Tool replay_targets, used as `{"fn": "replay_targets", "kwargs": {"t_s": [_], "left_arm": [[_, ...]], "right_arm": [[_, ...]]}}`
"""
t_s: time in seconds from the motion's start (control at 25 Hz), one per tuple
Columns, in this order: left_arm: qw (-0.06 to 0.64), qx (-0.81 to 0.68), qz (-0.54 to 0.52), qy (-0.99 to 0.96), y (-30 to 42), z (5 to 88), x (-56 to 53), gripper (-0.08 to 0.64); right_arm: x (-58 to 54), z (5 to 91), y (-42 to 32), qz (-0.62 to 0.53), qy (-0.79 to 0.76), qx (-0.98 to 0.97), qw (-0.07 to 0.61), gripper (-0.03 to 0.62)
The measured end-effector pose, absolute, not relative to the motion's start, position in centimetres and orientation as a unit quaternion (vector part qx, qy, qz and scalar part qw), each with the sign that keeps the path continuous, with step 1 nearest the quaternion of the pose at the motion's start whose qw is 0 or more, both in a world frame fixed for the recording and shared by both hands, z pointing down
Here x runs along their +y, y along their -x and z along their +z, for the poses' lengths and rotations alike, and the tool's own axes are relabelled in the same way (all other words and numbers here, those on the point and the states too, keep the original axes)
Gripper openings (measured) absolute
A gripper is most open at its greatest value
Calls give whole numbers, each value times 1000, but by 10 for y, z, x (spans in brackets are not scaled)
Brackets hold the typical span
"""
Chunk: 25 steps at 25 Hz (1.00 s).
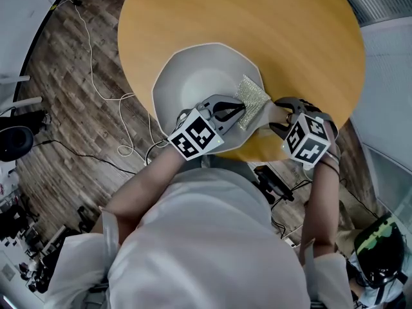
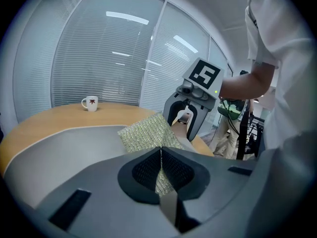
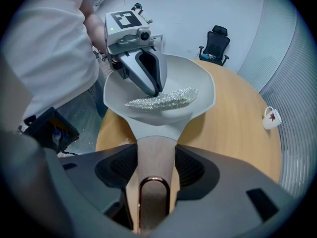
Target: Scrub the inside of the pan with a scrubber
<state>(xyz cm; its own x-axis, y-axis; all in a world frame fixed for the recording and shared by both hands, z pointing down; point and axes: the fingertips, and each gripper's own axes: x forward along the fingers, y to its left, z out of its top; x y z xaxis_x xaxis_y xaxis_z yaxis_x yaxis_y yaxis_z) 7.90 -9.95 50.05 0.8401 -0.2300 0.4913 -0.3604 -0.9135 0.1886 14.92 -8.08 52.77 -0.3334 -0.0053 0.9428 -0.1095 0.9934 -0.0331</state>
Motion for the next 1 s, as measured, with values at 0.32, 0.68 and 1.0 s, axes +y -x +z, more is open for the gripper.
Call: {"fn": "replay_targets", "kwargs": {"t_s": [0.32, 0.68, 1.0], "left_arm": [[149, -127, 256, -947, -89, 516, -88, 17], [159, -104, 266, -945, -100, 530, -82, 17], [168, -107, 267, -943, -107, 531, -92, 17]], "right_arm": [[-81, 525, -146, 46, -34, -816, 575, 241], [-80, 528, -143, 40, -28, -811, 583, 241], [-80, 530, -147, 30, -17, -796, 604, 241]]}}
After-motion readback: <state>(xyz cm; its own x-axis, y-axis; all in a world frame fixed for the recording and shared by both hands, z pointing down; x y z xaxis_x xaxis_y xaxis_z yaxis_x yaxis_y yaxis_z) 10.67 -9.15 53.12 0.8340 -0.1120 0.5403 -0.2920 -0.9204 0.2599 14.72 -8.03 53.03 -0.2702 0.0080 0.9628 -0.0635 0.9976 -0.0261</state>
